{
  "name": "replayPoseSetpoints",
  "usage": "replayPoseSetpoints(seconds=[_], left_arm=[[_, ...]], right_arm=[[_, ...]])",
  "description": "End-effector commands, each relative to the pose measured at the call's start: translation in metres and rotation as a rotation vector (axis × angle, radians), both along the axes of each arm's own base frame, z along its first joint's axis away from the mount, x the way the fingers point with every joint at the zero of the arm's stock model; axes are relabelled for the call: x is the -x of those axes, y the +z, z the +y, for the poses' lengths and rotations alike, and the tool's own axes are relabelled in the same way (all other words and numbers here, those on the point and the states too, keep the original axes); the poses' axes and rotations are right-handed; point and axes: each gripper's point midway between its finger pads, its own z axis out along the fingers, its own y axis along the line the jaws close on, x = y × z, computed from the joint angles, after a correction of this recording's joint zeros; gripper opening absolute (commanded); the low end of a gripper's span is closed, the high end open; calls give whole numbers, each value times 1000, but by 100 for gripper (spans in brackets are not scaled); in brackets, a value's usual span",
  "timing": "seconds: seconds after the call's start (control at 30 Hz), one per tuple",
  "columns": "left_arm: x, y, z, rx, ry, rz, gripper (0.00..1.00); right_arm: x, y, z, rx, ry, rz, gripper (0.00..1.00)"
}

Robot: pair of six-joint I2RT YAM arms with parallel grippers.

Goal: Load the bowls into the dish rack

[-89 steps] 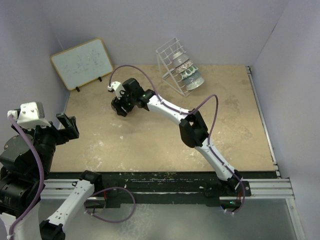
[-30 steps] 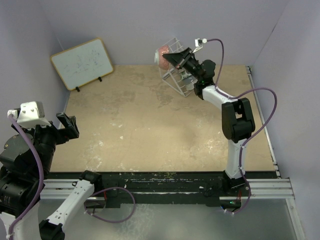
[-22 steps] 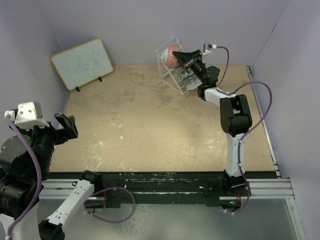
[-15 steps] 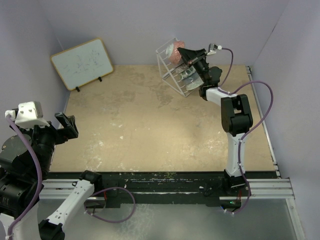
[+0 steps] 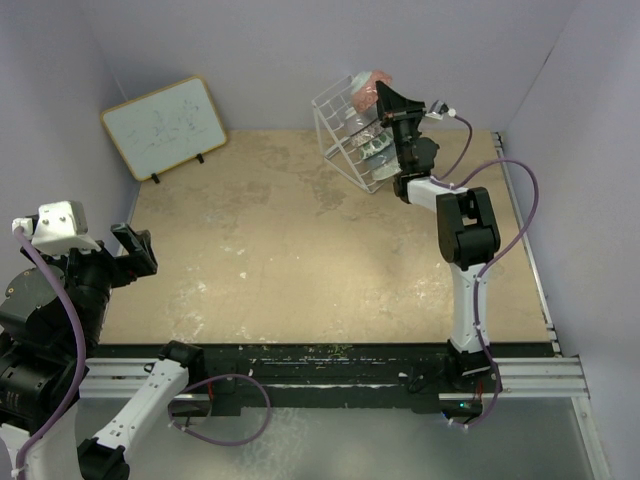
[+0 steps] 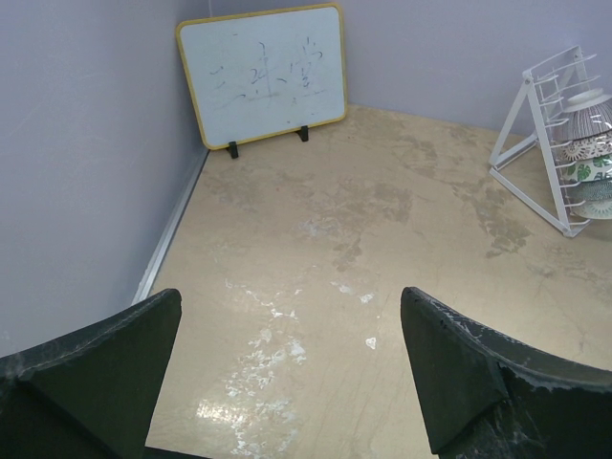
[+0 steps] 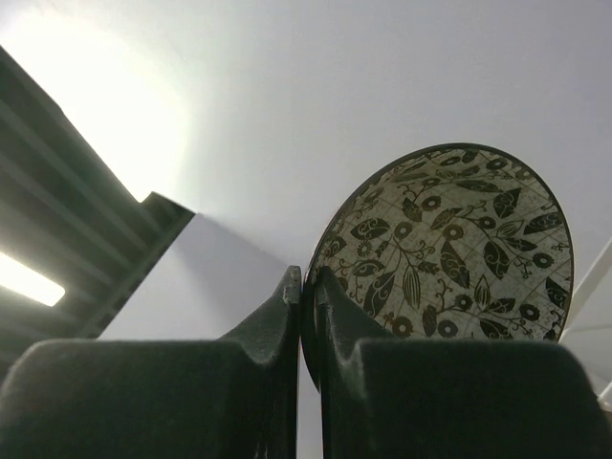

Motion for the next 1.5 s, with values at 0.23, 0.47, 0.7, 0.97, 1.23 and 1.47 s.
replayPoseSetpoints(seconds=[0.23, 0.47, 0.7, 0.97, 1.23, 1.47], left_arm=[[-8, 1, 3, -32, 18, 2, 99], [-7, 0, 6, -50, 28, 6, 99], [-7, -1, 6, -49, 29, 6, 99], [-8, 1, 5, -49, 25, 3, 99], [-7, 3, 6, -47, 27, -2, 99], [-6, 4, 6, -47, 24, -4, 99]], right_arm=[[-5, 19, 9, -170, -18, -83, 1], [-6, 16, 10, -184, -12, -126, 1], [-18, 5, 12, -178, -27, -57, 2], [-31, -9, 16, -147, -42, 8, 3], [-43, -23, 14, -131, -70, 87, 9], [-48, -32, 12, -109, -97, 150, 16]])
